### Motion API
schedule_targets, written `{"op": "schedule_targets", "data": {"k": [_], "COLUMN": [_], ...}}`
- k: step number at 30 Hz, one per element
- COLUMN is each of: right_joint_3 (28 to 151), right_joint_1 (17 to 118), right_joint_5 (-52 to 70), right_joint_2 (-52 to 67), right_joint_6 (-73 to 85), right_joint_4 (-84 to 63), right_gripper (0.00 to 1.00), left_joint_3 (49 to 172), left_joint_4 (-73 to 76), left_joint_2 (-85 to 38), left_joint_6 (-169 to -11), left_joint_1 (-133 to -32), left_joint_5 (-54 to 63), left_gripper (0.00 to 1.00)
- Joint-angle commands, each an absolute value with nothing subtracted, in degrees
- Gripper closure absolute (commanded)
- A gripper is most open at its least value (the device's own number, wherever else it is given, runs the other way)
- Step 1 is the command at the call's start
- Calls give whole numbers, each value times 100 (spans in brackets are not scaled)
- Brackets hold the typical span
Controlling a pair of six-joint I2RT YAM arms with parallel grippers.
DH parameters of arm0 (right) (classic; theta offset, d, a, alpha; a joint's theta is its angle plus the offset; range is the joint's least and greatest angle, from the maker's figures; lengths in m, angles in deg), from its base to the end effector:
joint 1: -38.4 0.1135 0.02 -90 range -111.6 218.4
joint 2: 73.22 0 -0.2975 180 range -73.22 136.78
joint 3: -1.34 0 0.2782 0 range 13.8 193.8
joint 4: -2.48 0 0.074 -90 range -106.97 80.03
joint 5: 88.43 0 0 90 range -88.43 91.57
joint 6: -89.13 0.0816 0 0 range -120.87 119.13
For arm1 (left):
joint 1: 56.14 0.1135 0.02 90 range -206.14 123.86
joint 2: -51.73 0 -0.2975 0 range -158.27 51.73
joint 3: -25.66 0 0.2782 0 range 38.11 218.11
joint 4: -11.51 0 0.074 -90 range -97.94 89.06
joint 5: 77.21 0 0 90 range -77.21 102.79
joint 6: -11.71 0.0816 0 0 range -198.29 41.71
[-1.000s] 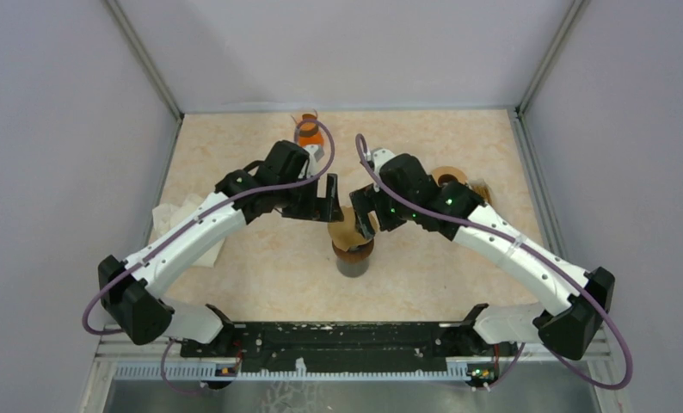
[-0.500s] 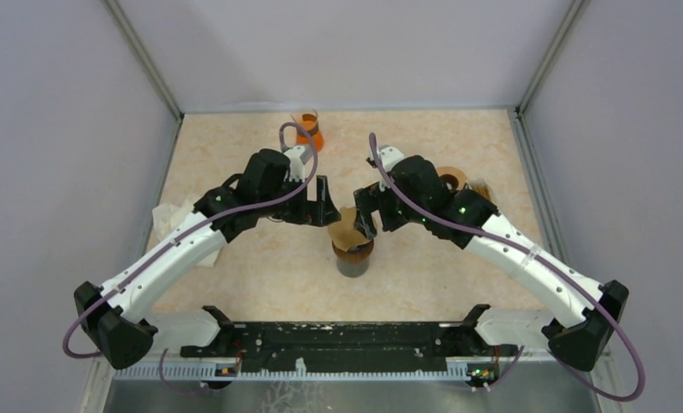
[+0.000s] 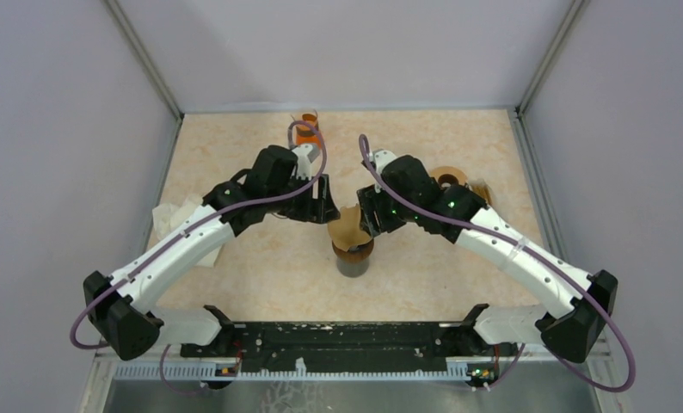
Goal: Place the coffee filter in the dripper
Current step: Place the coffee filter in the coffee dripper.
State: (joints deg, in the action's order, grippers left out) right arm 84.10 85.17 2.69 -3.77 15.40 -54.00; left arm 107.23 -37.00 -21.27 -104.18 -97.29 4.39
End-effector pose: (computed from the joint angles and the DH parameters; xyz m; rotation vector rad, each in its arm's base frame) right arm 0.2042 0.2195 0.3497 -0.6398 2.3083 0.5622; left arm 0.2382 -0.2240 0.3401 0.3970 2.3489 -0.7597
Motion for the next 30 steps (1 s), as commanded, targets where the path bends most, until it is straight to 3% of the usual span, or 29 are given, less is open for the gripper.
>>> {"op": "schedule_targets", "data": {"k": [1,10,16,23,30], "right_joint_3": [8826,8912,8912,8852,8842], "right_joint_1": [8543,8543,8544,8543,8543], "right_joint_5": [54,-54,-40,22,41], "right_joint_2": [-330,-187,-138,-55,-101], "right_joint_6": [1557,1548,1513,1460,1473], "right_joint_4": [-5391,-5470,-5477,-5439,-5406], "right_gripper": [51,79,91,92,77], "left_joint_3": [11079,11282,11321,11262,11153], "left_joint_4": [-3675,-3841,-3910,-3970,-3971], "left_joint_2": [-2223,-2554,-2614,-2587,-2446], "left_joint_6": [-10126,-9958,-9910,-9932,-10013], "left_joint_1": [-9745,-9754,-9788,-9798,-9798], "left_joint_5": [322,-13,-94,-103,8], "left_gripper": [28,49,60,58,45]}}
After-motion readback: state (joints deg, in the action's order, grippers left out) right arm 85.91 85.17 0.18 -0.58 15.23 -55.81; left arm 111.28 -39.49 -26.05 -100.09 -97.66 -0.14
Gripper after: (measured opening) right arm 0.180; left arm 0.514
